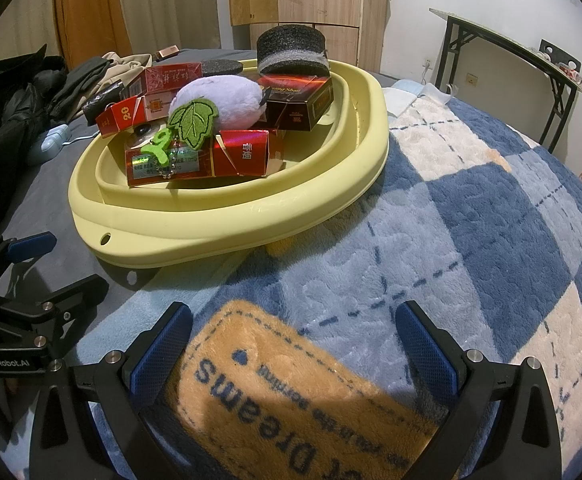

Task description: Organize rigid objects

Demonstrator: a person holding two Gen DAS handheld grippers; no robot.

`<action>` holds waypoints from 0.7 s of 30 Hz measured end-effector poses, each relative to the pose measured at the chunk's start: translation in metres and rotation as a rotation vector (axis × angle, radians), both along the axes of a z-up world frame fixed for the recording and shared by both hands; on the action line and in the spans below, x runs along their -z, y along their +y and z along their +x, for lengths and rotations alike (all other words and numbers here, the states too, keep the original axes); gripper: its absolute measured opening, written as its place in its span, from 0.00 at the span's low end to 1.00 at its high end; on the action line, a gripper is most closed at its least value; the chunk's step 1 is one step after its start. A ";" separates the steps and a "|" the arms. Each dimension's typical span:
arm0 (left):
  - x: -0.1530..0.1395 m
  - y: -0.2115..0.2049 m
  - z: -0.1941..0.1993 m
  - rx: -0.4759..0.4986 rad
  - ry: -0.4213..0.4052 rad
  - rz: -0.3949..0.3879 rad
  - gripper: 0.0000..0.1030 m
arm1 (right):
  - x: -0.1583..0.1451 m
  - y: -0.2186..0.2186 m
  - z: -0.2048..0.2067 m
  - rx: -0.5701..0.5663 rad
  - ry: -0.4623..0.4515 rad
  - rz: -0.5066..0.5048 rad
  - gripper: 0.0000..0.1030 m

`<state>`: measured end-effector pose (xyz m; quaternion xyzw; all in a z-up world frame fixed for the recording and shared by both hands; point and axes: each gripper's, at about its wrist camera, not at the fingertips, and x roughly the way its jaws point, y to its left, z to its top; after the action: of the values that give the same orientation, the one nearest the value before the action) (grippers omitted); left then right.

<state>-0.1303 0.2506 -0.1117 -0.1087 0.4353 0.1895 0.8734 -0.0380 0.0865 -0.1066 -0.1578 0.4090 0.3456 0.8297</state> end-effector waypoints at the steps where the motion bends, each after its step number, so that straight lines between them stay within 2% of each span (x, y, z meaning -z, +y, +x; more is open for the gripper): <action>1: 0.000 0.000 0.000 0.000 0.001 0.001 1.00 | 0.000 0.000 0.000 0.000 0.000 0.000 1.00; 21: 0.000 -0.001 -0.001 0.000 0.000 0.006 1.00 | 0.000 0.000 0.000 0.000 0.000 -0.001 1.00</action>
<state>-0.1311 0.2500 -0.1118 -0.1059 0.4345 0.1909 0.8738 -0.0380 0.0866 -0.1066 -0.1582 0.4089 0.3455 0.8297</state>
